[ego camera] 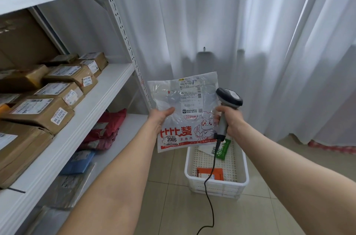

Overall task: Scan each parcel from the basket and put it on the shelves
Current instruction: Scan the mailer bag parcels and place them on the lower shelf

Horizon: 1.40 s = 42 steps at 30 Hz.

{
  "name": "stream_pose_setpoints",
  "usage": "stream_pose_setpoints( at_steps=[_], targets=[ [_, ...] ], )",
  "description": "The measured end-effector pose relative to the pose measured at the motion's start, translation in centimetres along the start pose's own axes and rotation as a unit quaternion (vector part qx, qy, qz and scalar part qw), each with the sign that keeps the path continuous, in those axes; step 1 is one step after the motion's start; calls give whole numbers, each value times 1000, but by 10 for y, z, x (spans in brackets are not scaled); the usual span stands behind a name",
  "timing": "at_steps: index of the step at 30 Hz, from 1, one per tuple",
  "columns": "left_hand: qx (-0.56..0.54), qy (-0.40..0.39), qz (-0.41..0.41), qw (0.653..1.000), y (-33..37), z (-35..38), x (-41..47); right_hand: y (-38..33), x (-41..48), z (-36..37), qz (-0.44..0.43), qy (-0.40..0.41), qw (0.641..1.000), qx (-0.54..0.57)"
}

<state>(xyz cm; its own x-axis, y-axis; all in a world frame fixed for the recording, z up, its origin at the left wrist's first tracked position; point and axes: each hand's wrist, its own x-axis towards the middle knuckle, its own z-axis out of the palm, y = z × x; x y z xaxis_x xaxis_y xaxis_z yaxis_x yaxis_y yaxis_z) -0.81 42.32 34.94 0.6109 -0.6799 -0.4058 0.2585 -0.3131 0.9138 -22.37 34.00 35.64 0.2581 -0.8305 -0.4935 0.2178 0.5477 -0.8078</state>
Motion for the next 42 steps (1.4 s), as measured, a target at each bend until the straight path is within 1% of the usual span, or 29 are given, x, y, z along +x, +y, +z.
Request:
stream_pose_setpoints(
  at_steps=[2, 4, 6, 8, 11, 13, 15, 18, 20, 21, 22, 23, 24, 25, 26, 27, 28, 29, 30, 31, 33, 35, 38, 39, 42],
  targets=[
    [-4, 24, 4, 1000, -1, 2, 2, 0, -2, 0, -13, 15, 1000, -13],
    [-4, 37, -2, 999, -4, 4, 2, 2, -4, 1, -12, -10, 1000, -10],
    [-10, 40, -10, 999, -5, 7, 0, 4, -6, 2, -12, -23, 1000, -13],
    [-28, 34, -18, 999, -6, 12, -3, 6, -8, 3, -9, -11, 1000, -10],
    [-50, -15, -45, 998, -6, 16, -9, 8, -7, 2, -3, -6, 1000, 22],
    [-50, -71, -74, 993, -6, 13, -11, 6, -4, -1, -12, 4, 1000, 25],
    [-43, -118, -96, 987, -6, 8, -15, 2, -3, -4, -14, -6, 999, 35],
    [-21, -141, -98, 985, -9, 3, -16, -1, -1, -5, -12, -3, 1000, 24],
    [-39, -114, -70, 990, -6, 3, -16, -1, 0, -4, -22, 13, 1000, 12],
    [-68, -68, -41, 994, -3, 2, -13, 0, 0, -3, -28, 23, 999, 7],
    [-84, 2, -3, 996, 1, 1, -7, 2, 1, -3, -37, 32, 999, -7],
    [-67, 69, 39, 995, 6, -1, -2, 4, 1, -2, -46, 38, 998, -30],
    [-16, 100, 75, 992, 12, -4, 2, 5, 0, -1, -55, 40, 996, -55],
    [52, 98, 104, 988, 18, -5, 3, 5, -1, 0, -62, 38, 995, -74],
    [126, 66, 122, 982, 23, -5, 3, 6, -3, 2, -66, 31, 994, -85],
    [198, 15, 124, 972, 25, -3, 3, 6, -4, 5, -67, 22, 993, -92],
    [260, -40, 108, 959, 26, -2, 0, 7, -5, 8, -66, 14, 993, -98],
    [300, -88, 83, 946, 26, 0, -5, 8, -7, 11, -64, 9, 992, -105],
    [314, -121, 60, 940, 25, 2, -9, 9, -9, 13, -63, 6, 992, -111],
    [306, -142, 49, 940, 23, 4, -10, 10, -10, 16, -62, 4, 991, -118],
    [270, -158, 44, 949, 16, 6, -10, 10, -10, 18, -63, 6, 989, -136],
    [256, -130, 40, 957, 9, 6, -9, 10, -10, 20, -66, 10, 986, -149],
    [247, -21, 37, 968, -4, 9, -2, 8, -10, 21, -65, 21, 986, -153],
    [238, 12, 36, 970, -9, 11, 0, 9, -12, 21, -55, 9, 988, -144],
    [180, 74, 15, 981, -17, 18, 0, 12, -21, 18, -14, -82, 991, -103]
  ],
)
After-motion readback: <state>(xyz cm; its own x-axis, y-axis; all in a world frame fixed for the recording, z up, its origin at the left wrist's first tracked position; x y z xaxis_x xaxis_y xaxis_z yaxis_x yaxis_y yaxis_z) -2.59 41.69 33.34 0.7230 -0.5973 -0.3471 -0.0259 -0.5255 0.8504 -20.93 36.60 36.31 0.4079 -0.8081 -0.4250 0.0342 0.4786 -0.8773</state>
